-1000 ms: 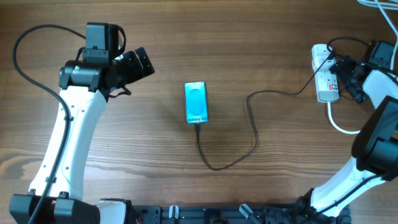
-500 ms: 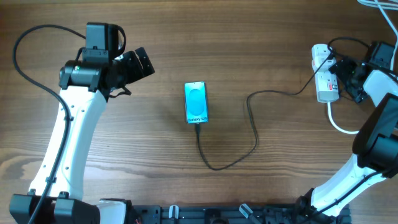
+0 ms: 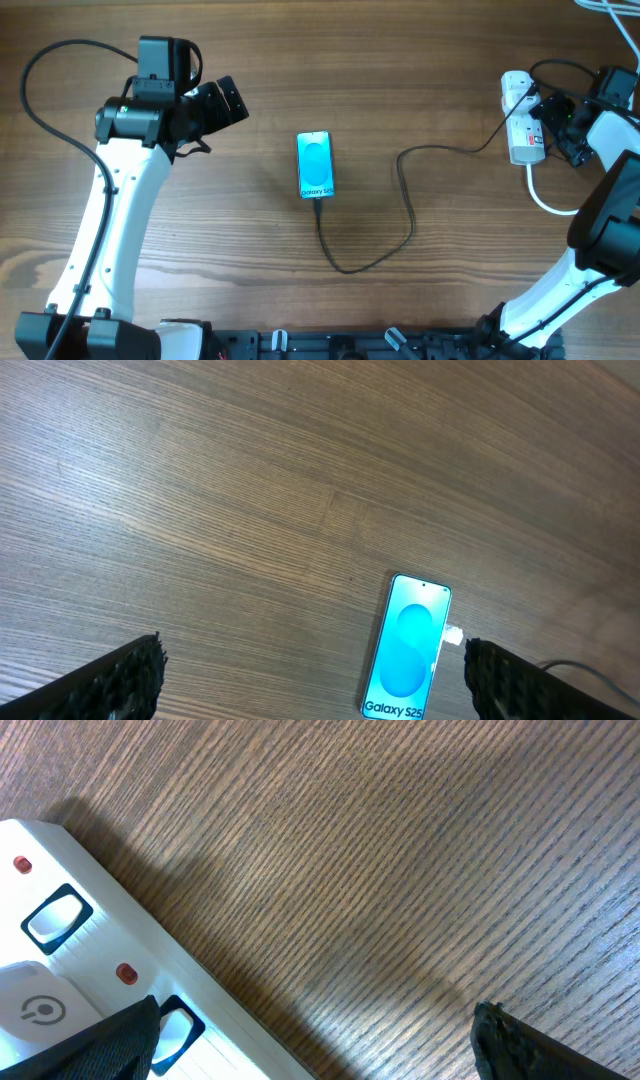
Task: Plug charger to phone and switch on socket
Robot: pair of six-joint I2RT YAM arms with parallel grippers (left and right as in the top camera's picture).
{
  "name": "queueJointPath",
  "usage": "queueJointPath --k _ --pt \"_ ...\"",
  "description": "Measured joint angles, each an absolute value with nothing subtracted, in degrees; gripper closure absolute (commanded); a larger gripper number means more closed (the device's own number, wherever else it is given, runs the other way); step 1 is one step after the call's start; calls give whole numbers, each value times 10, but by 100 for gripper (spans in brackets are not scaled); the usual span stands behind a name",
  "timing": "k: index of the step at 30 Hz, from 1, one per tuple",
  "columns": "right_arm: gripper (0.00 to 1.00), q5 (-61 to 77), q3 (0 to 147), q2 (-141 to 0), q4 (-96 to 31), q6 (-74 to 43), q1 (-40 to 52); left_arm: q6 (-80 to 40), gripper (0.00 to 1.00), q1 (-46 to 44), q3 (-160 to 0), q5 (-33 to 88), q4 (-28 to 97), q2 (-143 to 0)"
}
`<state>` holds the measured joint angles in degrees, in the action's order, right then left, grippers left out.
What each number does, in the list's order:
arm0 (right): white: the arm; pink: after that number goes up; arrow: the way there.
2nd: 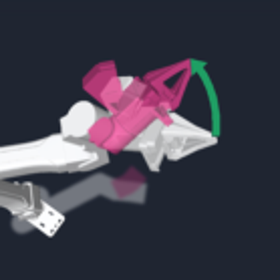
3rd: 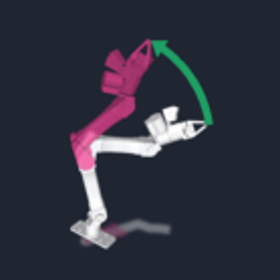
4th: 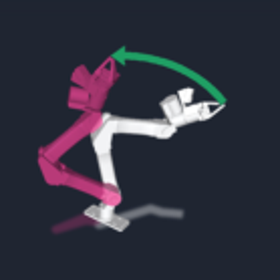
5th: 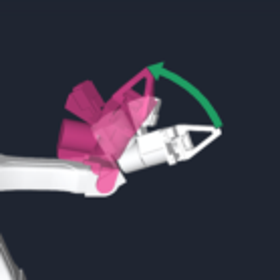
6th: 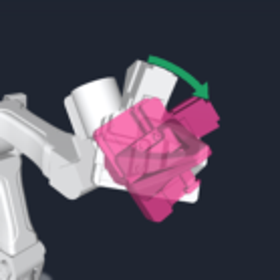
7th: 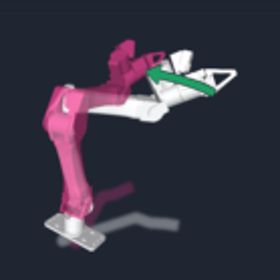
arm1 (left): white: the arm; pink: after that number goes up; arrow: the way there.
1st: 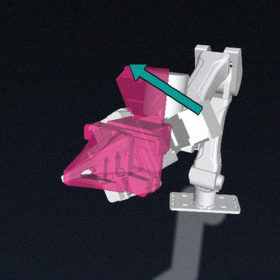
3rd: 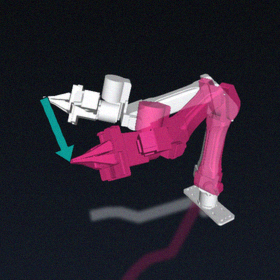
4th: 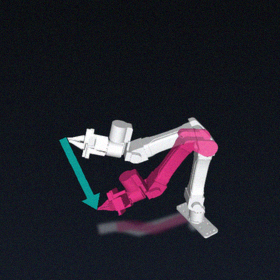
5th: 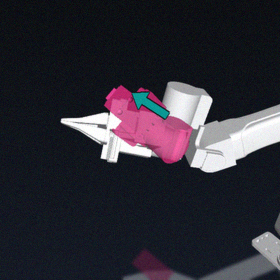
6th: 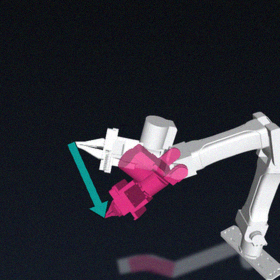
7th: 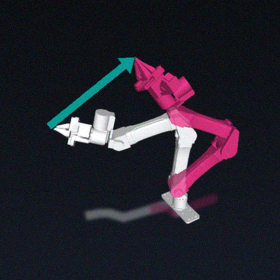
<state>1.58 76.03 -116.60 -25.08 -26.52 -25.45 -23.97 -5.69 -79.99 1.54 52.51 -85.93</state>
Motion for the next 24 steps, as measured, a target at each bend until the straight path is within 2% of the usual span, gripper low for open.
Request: queueJointPath --k 24 --pt "0 71 765 -1159 -305 -269 -260 -240 0 -57 -800 15 525 -859"
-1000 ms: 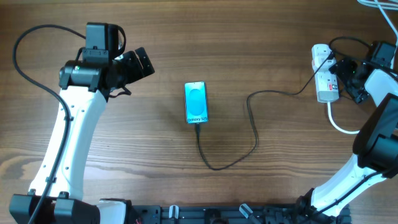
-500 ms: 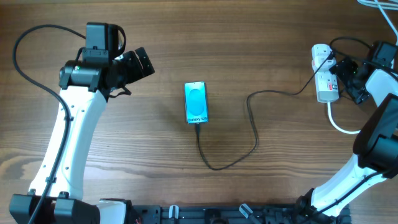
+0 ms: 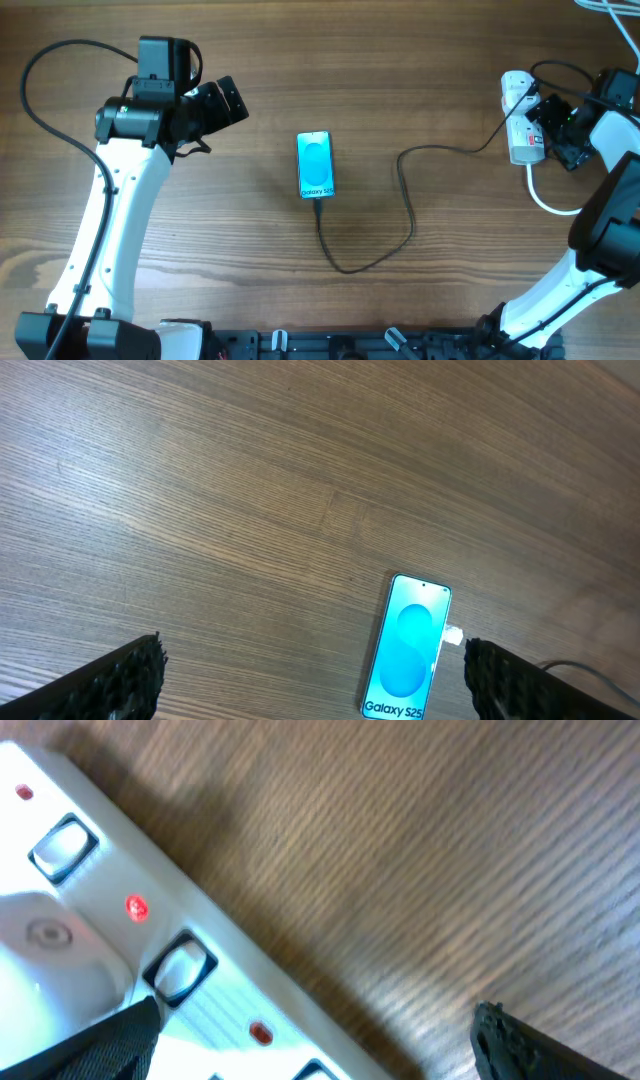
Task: Plug charger to phone and switch on socket
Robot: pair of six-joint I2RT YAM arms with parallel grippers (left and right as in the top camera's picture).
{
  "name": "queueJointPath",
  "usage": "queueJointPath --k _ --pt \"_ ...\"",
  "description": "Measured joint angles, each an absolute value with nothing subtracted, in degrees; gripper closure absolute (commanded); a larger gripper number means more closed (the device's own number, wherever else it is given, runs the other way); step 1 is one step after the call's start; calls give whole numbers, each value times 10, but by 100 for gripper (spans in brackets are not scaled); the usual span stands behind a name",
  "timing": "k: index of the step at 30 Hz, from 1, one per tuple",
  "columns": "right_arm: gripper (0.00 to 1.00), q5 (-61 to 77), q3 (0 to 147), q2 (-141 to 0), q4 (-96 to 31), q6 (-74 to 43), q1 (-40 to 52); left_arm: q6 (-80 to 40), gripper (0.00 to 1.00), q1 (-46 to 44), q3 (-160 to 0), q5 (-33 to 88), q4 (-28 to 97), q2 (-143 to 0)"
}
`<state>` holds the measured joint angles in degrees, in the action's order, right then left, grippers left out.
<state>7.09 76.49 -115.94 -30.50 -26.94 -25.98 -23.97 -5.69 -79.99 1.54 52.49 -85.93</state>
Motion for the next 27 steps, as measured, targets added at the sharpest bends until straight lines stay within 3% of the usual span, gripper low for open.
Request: queueJointPath --k 8,19,27 --pt "0 2 754 -1081 -397 -302 -269 -240 0 -57 -800 15 525 -859" --pt "0 -52 754 -837 -556 -333 -262 -240 0 -57 -800 15 525 -859" --pt "0 -55 754 -671 -607 -313 -136 -240 0 -57 -800 15 525 -859"
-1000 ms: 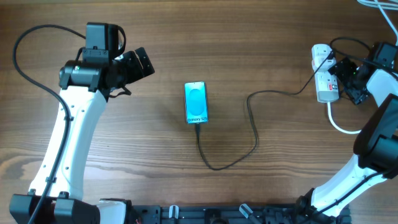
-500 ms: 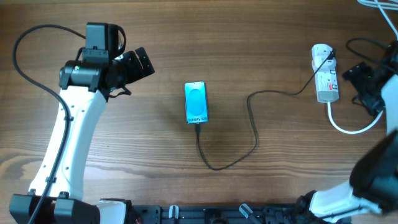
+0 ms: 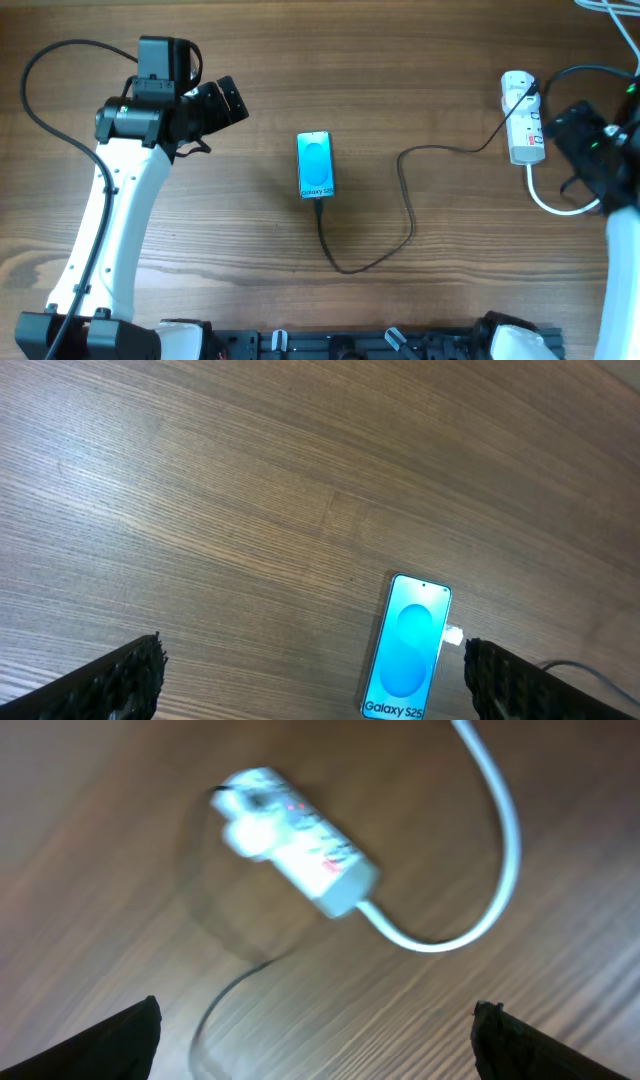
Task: Plug charger to phone and switch on socket
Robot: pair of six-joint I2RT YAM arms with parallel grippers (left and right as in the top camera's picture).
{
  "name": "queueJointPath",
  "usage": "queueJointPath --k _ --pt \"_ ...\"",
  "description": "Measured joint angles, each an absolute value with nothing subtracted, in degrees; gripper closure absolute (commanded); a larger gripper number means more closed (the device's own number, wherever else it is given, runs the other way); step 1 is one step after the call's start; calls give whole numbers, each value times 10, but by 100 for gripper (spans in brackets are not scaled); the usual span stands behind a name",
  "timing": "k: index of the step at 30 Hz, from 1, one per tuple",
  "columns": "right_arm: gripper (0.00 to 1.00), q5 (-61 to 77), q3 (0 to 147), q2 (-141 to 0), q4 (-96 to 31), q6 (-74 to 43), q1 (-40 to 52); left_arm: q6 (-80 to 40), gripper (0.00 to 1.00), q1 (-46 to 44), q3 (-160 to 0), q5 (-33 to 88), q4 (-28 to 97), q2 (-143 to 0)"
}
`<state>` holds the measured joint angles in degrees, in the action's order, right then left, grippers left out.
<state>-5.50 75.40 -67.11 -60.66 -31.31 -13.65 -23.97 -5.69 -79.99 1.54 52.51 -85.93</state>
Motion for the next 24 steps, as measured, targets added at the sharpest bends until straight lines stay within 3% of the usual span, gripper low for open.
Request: queueJointPath --k 10,24 --pt "0 -56 685 -451 -608 -297 35 -240 0 -57 -800 15 525 -859" --pt "0 -56 656 -416 -679 -295 40 -240 0 -57 -800 15 525 -859"
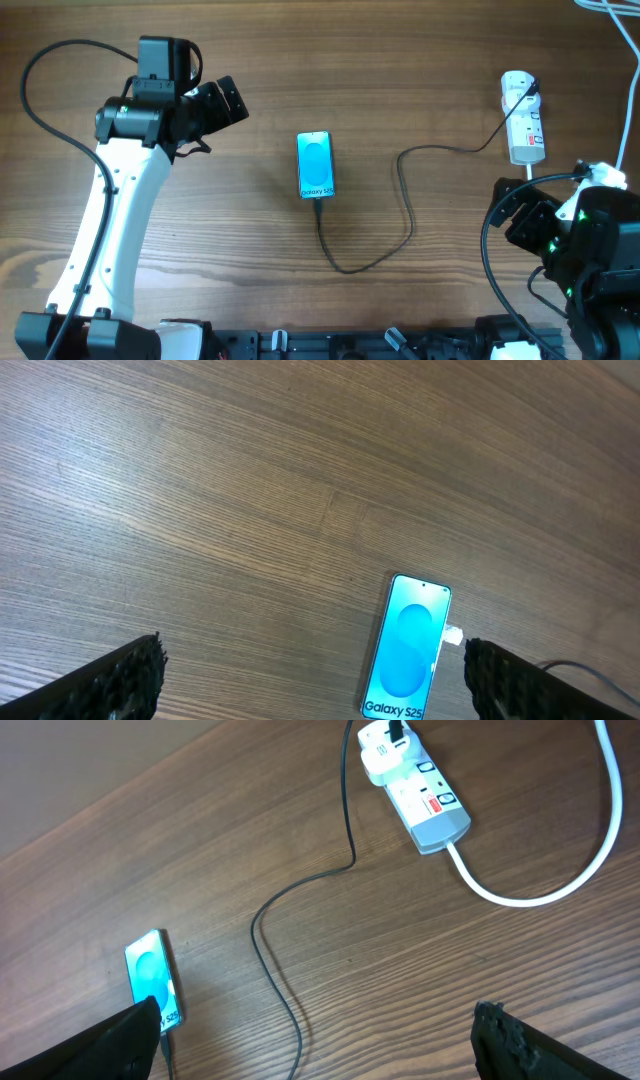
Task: Plug charger to phone and switch on socket
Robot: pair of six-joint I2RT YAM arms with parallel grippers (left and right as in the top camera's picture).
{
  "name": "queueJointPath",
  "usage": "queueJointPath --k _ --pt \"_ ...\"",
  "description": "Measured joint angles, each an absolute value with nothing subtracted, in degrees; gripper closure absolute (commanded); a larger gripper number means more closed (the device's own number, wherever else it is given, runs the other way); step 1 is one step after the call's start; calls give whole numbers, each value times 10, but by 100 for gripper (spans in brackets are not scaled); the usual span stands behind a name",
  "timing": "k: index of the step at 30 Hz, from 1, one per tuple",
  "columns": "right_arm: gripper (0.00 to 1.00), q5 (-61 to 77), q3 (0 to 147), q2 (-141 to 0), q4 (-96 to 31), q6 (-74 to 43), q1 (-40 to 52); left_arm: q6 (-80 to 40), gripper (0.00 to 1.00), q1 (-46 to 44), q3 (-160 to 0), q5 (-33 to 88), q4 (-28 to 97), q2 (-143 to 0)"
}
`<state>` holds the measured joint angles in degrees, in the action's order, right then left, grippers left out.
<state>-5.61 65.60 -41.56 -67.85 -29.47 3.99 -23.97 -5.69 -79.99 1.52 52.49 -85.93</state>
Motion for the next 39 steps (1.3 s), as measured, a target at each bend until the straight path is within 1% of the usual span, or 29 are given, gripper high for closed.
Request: queueJointPath --k 25,31,35,39 --pt "0 -59 650 -403 -667 -283 40 -240 0 -57 -800 15 525 -859" --pt "0 -11 552 -329 -496 -197 40 -240 0 -57 -800 15 525 -859" --pt "0 47 424 -257 -361 -137 40 -240 0 -57 -800 15 525 -859" --pt "0 86 295 -193 -225 -116 41 -240 0 -57 -800 15 525 -859"
